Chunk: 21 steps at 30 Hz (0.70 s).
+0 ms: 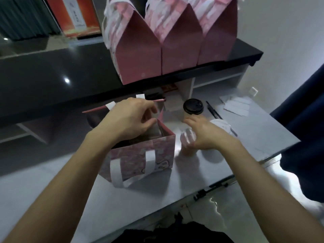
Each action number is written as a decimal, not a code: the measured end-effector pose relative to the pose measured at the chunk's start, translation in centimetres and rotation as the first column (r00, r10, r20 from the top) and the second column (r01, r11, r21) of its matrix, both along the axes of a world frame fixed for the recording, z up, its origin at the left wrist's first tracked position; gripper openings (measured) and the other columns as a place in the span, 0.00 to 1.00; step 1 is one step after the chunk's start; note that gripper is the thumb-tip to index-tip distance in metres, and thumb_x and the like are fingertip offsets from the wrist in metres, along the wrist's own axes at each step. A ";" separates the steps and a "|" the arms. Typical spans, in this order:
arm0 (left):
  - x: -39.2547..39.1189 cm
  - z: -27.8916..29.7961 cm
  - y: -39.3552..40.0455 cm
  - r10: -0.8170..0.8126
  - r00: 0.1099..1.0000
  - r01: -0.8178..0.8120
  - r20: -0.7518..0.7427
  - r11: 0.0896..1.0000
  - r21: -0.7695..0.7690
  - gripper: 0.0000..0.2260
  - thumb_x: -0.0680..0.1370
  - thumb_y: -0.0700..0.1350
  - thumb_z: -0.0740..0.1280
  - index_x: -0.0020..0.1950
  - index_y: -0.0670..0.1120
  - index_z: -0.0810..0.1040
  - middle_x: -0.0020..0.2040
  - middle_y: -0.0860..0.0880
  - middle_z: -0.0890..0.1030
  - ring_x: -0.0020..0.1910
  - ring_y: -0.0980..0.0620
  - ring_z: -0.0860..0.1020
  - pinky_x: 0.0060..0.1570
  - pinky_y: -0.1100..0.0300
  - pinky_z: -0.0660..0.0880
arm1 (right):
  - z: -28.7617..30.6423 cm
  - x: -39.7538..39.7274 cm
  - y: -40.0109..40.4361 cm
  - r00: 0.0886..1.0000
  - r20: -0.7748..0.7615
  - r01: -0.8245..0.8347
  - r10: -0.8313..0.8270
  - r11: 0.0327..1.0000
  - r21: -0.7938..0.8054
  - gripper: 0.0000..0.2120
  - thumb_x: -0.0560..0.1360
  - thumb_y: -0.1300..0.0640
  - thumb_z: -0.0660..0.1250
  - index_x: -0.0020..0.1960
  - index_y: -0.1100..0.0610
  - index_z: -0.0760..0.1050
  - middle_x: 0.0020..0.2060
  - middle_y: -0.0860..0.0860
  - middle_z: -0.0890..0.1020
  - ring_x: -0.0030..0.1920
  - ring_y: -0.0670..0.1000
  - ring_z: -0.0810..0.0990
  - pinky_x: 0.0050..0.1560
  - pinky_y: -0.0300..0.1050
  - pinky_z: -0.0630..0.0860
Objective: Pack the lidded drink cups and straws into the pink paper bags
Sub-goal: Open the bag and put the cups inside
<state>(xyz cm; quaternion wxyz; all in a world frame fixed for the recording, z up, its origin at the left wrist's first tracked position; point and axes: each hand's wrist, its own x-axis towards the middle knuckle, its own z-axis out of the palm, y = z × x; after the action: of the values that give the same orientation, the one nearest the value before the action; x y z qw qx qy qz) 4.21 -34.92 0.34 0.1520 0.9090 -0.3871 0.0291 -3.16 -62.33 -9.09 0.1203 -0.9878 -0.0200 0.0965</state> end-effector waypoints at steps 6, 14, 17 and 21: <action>-0.5 -0.5 0.2 0.073 0.997 -0.073 -0.026 0.997 -0.013 0.10 0.81 0.52 0.74 0.62 0.55 0.85 0.54 0.56 0.85 0.51 0.56 0.82 0.53 0.52 0.83 | -2.7 1.1 -1.0 0.997 -0.077 -0.041 0.032 0.992 -0.116 0.37 0.77 0.46 0.75 0.82 0.52 0.65 0.70 0.56 0.75 0.71 0.60 0.75 0.70 0.50 0.72; -2.4 -0.1 5.7 0.291 0.953 -0.298 -0.087 0.951 -0.078 0.08 0.78 0.46 0.78 0.56 0.56 0.86 0.49 0.64 0.82 0.49 0.64 0.81 0.48 0.64 0.80 | 8.7 2.1 -1.7 0.900 0.399 0.017 -0.172 0.931 0.364 0.52 0.65 0.24 0.75 0.79 0.52 0.68 0.68 0.48 0.77 0.66 0.51 0.77 0.64 0.47 0.74; -2.6 -0.6 7.2 0.330 0.944 -0.331 -0.032 0.944 -0.023 0.10 0.77 0.45 0.80 0.53 0.58 0.85 0.53 0.57 0.84 0.54 0.58 0.81 0.63 0.46 0.82 | 11.9 2.7 0.3 0.843 0.502 -0.153 -0.192 0.809 0.567 0.44 0.65 0.26 0.74 0.71 0.52 0.74 0.61 0.45 0.79 0.58 0.45 0.78 0.55 0.35 0.73; -1.2 -1.4 8.5 0.318 0.941 -0.336 0.120 0.920 0.200 0.27 0.72 0.60 0.81 0.69 0.58 0.81 0.76 0.54 0.77 0.87 0.47 0.56 0.84 0.35 0.39 | 13.3 3.1 3.7 0.902 0.432 -0.320 0.018 0.700 0.638 0.39 0.66 0.26 0.73 0.70 0.47 0.75 0.61 0.44 0.79 0.59 0.43 0.78 0.54 0.32 0.72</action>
<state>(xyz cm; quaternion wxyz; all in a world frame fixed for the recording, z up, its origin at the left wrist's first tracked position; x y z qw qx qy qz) 3.03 -26.47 -1.07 0.0278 0.9699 -0.2367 0.0501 -0.04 -58.67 4.25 0.4660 -0.8613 -0.1713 -0.1079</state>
